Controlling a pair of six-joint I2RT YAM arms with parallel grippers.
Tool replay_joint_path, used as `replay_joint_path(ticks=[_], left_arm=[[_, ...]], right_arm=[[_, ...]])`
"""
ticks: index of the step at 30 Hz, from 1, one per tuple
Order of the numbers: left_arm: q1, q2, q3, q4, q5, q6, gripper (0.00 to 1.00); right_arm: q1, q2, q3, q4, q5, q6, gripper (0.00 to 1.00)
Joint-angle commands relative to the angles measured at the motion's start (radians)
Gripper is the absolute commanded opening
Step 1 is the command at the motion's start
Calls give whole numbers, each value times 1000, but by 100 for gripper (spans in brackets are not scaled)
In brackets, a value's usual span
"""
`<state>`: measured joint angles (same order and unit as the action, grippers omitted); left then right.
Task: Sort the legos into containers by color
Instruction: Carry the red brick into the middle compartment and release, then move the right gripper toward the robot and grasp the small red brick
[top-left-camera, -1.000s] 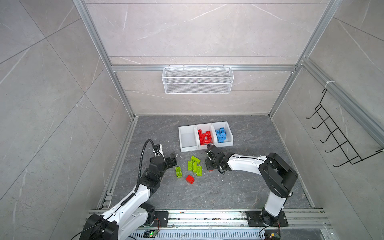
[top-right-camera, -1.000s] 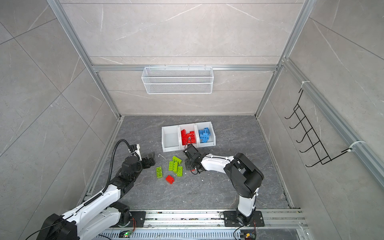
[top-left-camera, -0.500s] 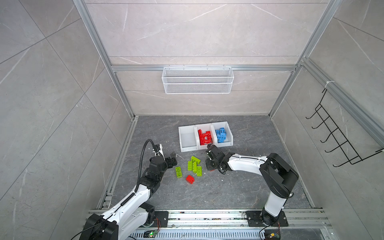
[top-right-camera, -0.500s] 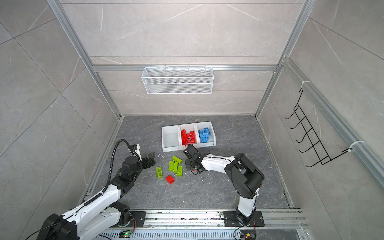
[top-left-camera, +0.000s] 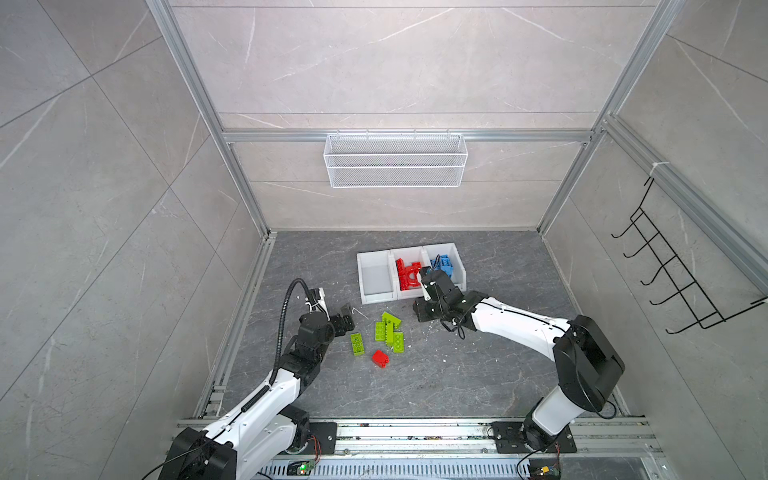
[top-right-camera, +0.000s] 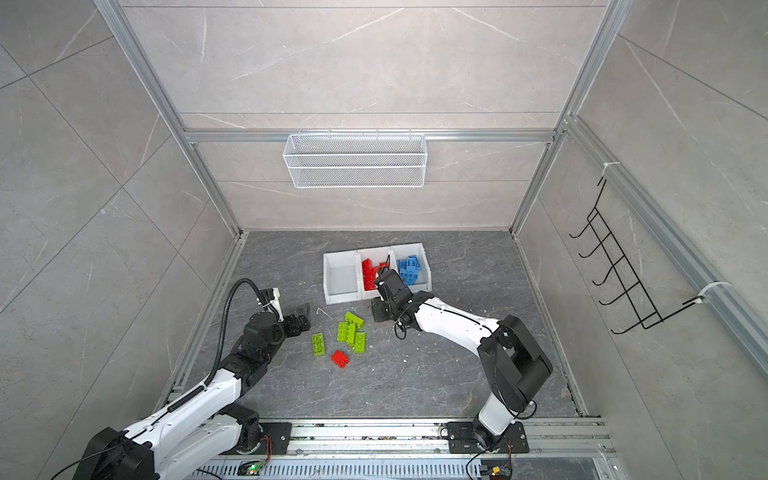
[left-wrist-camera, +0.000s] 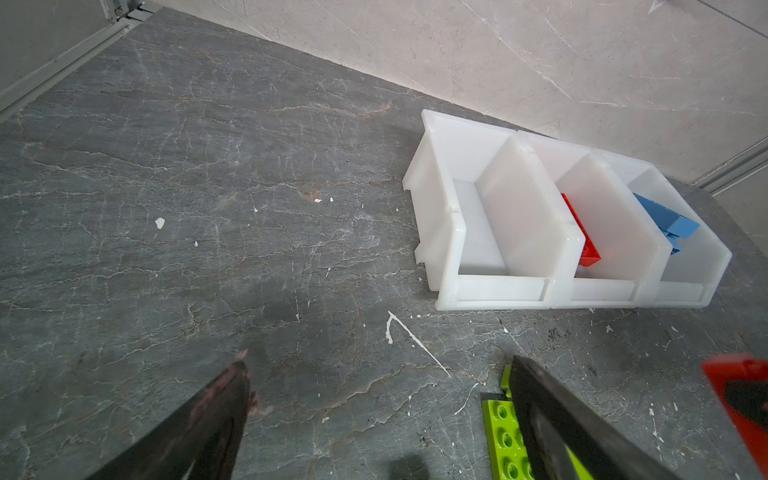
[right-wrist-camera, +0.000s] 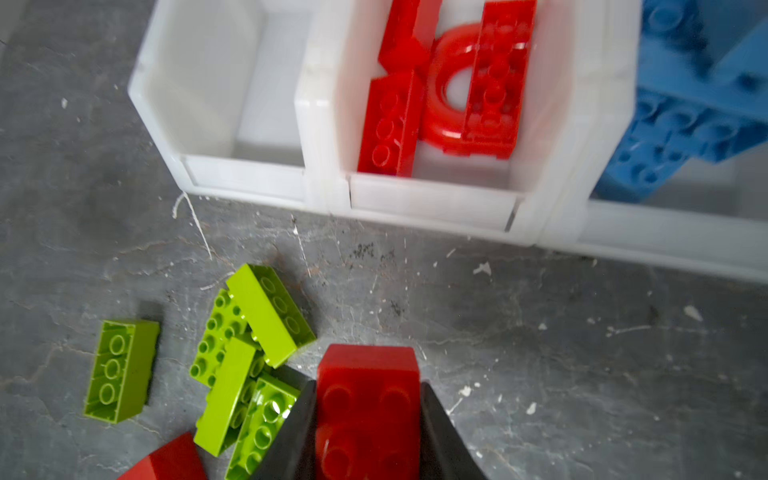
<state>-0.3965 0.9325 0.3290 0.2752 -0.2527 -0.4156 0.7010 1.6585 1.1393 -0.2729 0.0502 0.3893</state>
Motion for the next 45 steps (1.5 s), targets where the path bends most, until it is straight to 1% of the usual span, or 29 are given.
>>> replay_joint_path(ticks=[1,7,12,16,23,26,27,31,32,35,36,38,40,41,42,45], left_arm=[[7,-35,22,32,1,13,99],[7,-47,15,33,-13,13,99],[7,-40,16,32,-16,16,99],[8,-41,17,28,-24,19,99],[7,-37,21,26,-21,19,99],[6,-44,30,25,37,38,100],[6,-44,30,26,42,35,100],[7,-38,27,25,14,26,100],[7,-34,28,26,12,27,100],[6,-31,28,25,8,26,100],[7,-31,28,25,8,26,100],[6,-31,31,22,11,27,100],[7,-35,35,13,11,29,100],[7,-39,35,12,10,30,99],[7,-43,33,9,5,29,100],[7,-55,29,9,-9,25,99]], right_arm=[[-35,-13,86,-51,-42,-52,27],[-129,89,236,-66,-132,-97,27],[-157,232,412,-101,-147,-140,26],[-181,353,522,-112,-159,-141,26],[-198,518,663,-130,-192,-141,26],[-202,557,698,-137,-197,-141,26],[-204,566,704,-139,-197,-139,26],[-204,594,733,-154,-189,-142,27],[-205,599,740,-157,-185,-144,28],[-207,616,773,-176,-186,-149,35],[-207,619,785,-185,-192,-150,40],[-207,618,805,-205,-202,-156,56],[-207,604,801,-214,-204,-162,65],[-207,594,797,-222,-202,-168,68],[-207,580,786,-228,-203,-172,68],[-201,495,704,-214,-230,-182,64]])
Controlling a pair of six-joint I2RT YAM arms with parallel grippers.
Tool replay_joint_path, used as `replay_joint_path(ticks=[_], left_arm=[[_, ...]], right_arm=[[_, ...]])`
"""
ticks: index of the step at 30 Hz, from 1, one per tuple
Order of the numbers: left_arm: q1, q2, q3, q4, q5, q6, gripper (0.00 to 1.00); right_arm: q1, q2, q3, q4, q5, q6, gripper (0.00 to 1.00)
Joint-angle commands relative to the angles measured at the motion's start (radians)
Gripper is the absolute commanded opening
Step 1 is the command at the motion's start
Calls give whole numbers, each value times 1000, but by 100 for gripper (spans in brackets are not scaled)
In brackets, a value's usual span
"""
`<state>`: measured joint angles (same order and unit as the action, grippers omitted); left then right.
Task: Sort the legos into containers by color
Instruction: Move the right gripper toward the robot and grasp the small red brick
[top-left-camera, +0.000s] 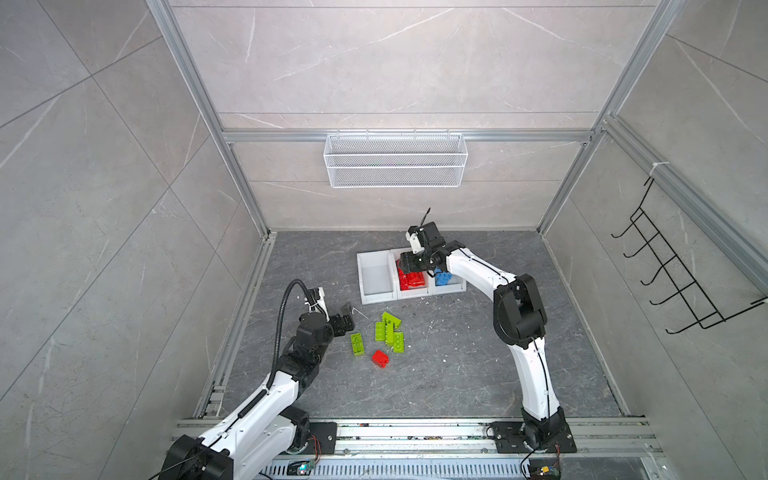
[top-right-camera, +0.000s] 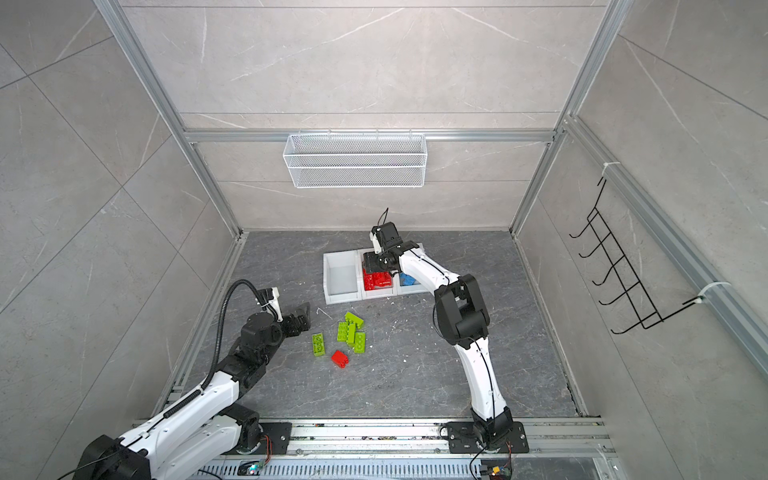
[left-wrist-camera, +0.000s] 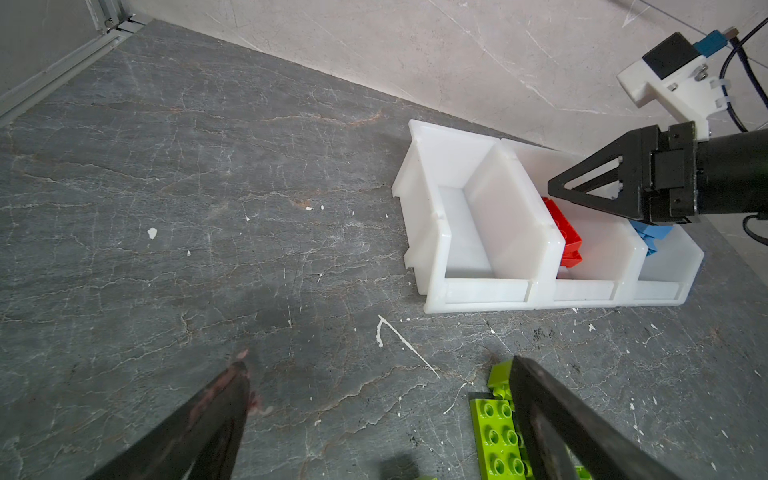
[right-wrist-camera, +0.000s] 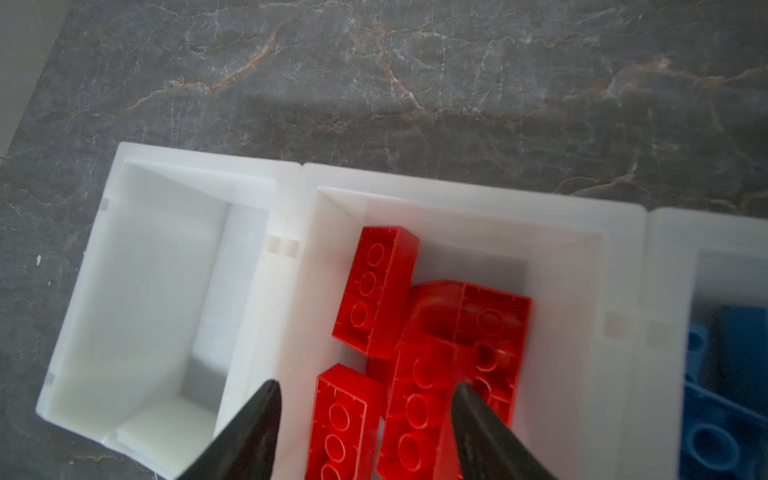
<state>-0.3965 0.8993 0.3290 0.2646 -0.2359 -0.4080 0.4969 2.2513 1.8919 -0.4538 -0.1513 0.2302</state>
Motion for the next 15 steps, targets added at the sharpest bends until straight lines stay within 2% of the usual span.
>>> replay_joint_path(ticks=[1,6,8,10,15], left_arm=[[7,-25,27,19,-29,14,100],[9,-22,27,18,-50,0,99],[13,-19,29,13,-52,-9,99],[24,-20,28,13,-50,-15,99],[45,-33,21,4,-58,-27,99]], right_arm=[[10,-146,-112,-9,-40,-27,61],[80,-469,-518,158,-74,-16,56],[144,-610,-689,223,-59,-2,55],[246,-730,-832,249,9,10,55],[426,-832,-997,259,56,44,56]])
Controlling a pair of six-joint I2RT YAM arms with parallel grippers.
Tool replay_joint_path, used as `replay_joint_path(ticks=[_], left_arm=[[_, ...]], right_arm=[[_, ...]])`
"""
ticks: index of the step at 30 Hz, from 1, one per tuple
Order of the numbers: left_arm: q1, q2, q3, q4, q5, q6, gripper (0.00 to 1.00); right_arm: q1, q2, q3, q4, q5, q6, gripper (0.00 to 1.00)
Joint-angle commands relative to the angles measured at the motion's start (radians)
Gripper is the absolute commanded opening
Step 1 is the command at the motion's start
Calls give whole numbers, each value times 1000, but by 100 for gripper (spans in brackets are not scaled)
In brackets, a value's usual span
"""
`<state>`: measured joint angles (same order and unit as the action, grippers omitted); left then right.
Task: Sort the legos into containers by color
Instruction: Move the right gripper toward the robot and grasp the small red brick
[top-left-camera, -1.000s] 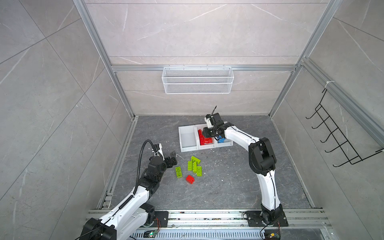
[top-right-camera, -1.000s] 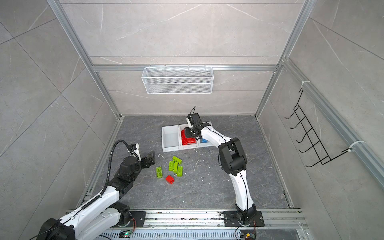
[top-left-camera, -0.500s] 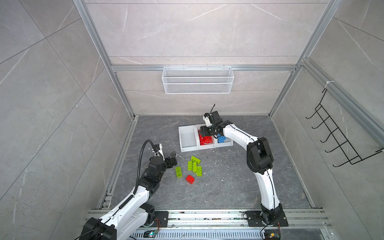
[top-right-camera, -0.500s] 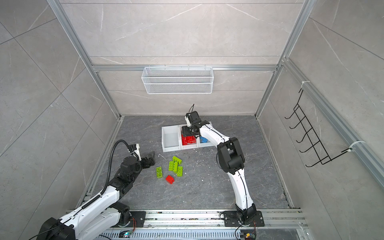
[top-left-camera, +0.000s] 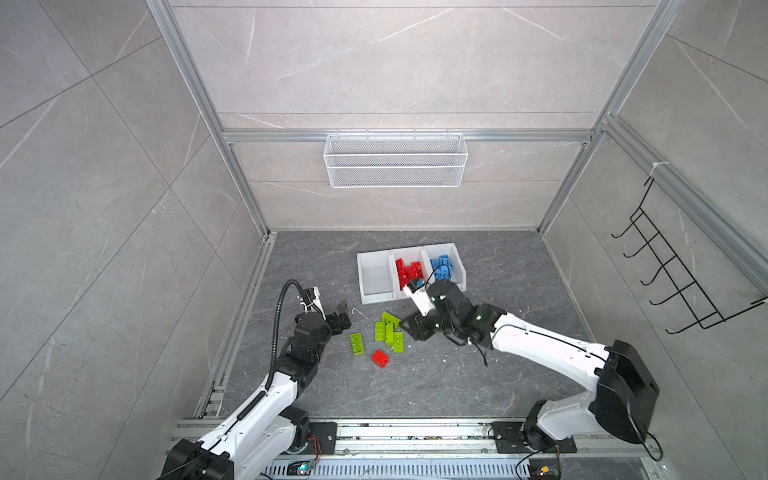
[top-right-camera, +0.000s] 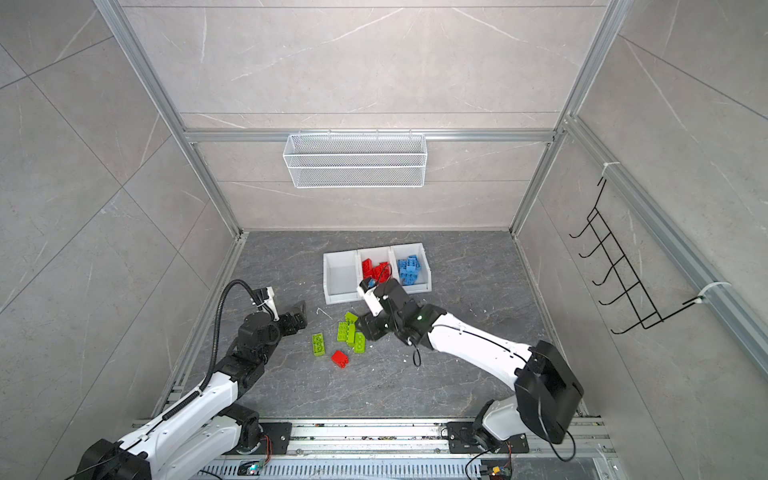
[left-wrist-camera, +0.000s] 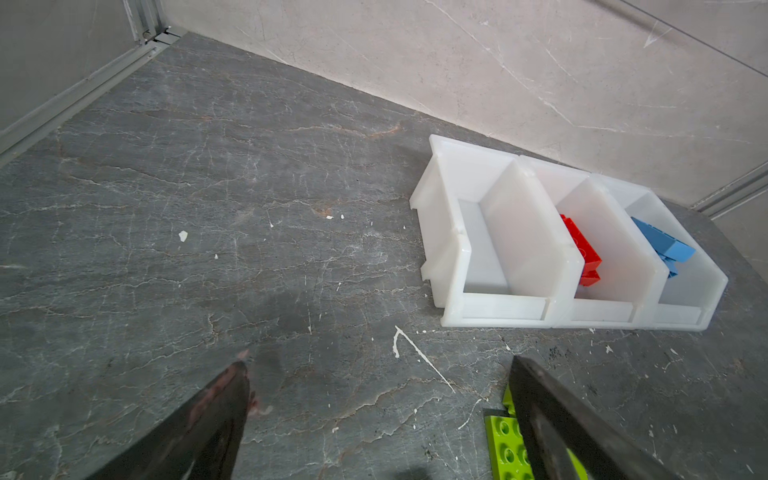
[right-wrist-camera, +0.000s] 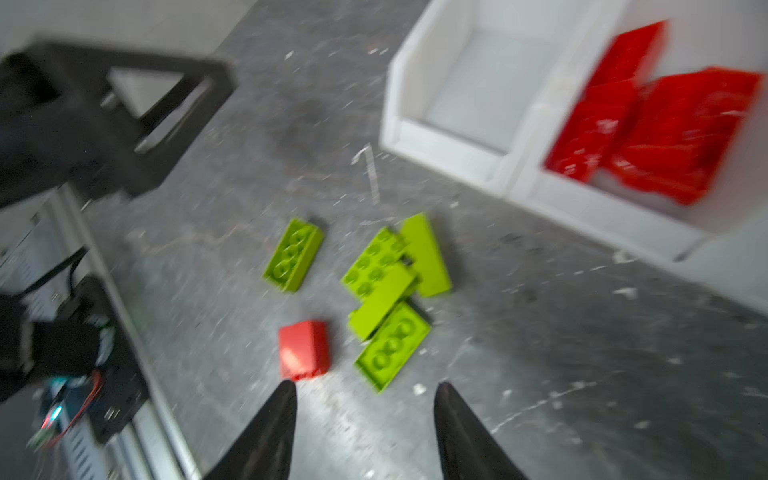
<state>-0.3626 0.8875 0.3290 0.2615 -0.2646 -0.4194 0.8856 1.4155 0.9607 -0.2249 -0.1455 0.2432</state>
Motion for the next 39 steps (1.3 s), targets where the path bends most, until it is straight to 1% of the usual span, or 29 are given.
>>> replay_joint_path(ticks=[1,5,7,10,14,17,26,28,33,39], left_arm=[[12,-24,17,5,-36,-23,99],[27,-37,8,4,-41,-43,99],[40,-42,3,2,-33,-55,99],[81,-43,-1,-1,8,-80,99],[138,-42,-6,-7,58,-112,99],[150,-50,-10,-3,77,-123,99],[153,-43,-9,-2,86,-130,99],[152,-45,-10,-4,86,-128,99],[152,-53,-12,-6,81,-128,99],[152,-49,-14,0,86,-125,99]], right_arm=[[73,12,-70,18,58,21,56],[172,116,-20,-38,79,-35,58],[199,173,19,-48,84,-46,59],[214,251,81,-58,85,-57,60],[216,341,156,-95,131,-62,60],[220,374,181,-89,132,-66,60],[233,469,246,-134,163,-75,58],[234,481,252,-134,182,-68,55],[236,499,260,-124,189,-64,53],[238,510,265,-116,198,-62,45]])
